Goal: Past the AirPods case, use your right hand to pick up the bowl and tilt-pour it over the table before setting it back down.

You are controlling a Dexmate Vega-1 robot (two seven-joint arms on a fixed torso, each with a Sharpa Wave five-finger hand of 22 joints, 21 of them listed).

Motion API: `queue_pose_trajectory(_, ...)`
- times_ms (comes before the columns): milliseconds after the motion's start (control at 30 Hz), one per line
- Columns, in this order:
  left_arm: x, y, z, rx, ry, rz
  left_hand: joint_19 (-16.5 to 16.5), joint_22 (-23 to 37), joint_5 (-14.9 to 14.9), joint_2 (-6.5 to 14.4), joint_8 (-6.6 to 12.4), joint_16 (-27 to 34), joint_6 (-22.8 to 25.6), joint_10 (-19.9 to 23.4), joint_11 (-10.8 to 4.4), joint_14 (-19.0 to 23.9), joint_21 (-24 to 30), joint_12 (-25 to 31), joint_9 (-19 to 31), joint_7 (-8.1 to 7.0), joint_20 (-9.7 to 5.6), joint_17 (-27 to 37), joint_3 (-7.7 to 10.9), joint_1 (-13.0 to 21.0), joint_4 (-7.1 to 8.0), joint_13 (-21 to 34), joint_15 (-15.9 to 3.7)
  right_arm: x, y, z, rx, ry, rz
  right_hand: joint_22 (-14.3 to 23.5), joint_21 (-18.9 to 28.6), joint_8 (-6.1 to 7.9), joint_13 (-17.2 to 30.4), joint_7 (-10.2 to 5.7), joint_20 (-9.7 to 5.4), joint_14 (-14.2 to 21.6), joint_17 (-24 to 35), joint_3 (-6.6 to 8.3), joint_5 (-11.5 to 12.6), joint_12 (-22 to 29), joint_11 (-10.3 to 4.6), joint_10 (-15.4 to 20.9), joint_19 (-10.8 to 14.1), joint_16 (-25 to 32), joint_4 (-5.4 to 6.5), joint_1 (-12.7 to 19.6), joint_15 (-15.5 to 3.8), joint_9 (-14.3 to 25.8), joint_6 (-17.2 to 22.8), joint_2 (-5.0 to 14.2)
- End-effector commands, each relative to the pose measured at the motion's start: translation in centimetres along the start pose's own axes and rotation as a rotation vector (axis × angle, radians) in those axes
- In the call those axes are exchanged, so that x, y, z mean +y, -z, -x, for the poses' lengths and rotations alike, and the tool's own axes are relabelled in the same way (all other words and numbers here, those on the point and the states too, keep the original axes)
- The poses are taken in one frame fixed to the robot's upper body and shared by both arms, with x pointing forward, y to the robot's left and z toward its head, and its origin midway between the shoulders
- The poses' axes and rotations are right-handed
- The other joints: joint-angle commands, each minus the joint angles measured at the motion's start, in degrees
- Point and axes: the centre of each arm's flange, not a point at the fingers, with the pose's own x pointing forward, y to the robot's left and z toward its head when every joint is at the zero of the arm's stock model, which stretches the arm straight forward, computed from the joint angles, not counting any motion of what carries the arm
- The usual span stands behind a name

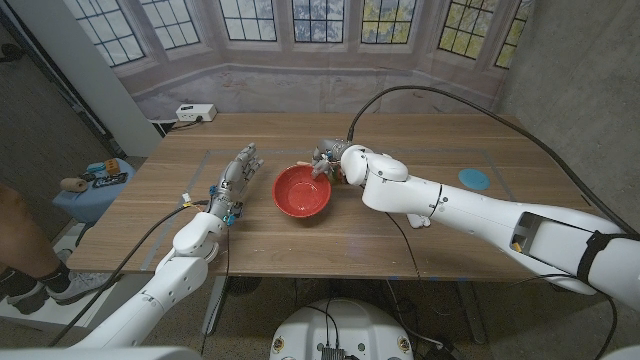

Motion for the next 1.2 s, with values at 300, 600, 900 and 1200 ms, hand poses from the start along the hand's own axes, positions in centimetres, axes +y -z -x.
queue_pose_trajectory(300,0.09,-0.43,-0.46,0.000,0.005,-0.013,0.33,0.14,-0.16,-12.99,0.13,-0.03,0.53,0.31,0.27,0.50,0.02,0.15,0.08,-0.01,0.41,0.09,0.21,-12.13,-0.49,0.19,0.25,-0.96,-0.48,-0.06,-0.049,0.106,-0.012,0.24,0.45,-0.16,0.36,0.00,-0.48,1.09,0.53,-0.17,-0.11,0.54,-0.30,1.14,-0.11,-0.57,0.36,0.74,-2.09,0.17,0.55,0.20)
queue_pose_trajectory(600,0.07,-0.58,-0.65,-0.004,0.008,-0.015,0.34,0.15,-0.19,-12.99,0.12,-0.04,0.54,0.34,0.20,0.50,0.02,0.13,0.09,-0.02,0.38,0.10,0.26,-12.05,-0.68,0.19,0.21,-1.31,-0.92,0.00,-0.074,0.194,-0.015,0.26,0.74,-0.24,0.53,-0.02,-0.56,1.46,0.90,-0.26,-0.15,0.63,-0.34,1.35,0.06,-0.75,0.43,0.69,-2.05,0.17,0.66,0.30)
queue_pose_trajectory(900,0.05,-0.58,-0.70,0.000,0.008,-0.017,0.36,0.15,-0.20,-12.98,0.12,-0.03,0.55,0.37,0.26,0.51,0.03,0.13,0.09,-0.06,0.36,0.11,0.29,-12.00,-0.80,0.19,0.21,-1.32,-1.00,0.41,-0.105,0.300,-0.009,0.30,1.19,-0.24,0.67,0.02,-0.73,1.86,1.29,-0.25,-0.15,0.69,-0.60,1.59,0.47,-1.04,0.30,1.01,-2.14,0.17,1.01,0.34)
queue_pose_trajectory(1200,-0.05,-0.65,-0.73,0.002,0.010,-0.018,0.34,0.15,-0.22,-12.97,0.12,-0.04,0.55,0.33,0.22,0.48,0.02,0.10,0.10,-0.04,0.36,0.12,0.31,-11.98,-0.90,0.20,0.23,-1.05,-0.79,0.88,-0.117,0.392,-0.019,0.33,1.57,-0.25,0.78,-0.03,-0.83,2.24,1.61,-0.33,-0.17,0.70,-0.60,1.73,0.75,-1.33,0.31,1.02,-2.11,0.16,1.28,0.30)
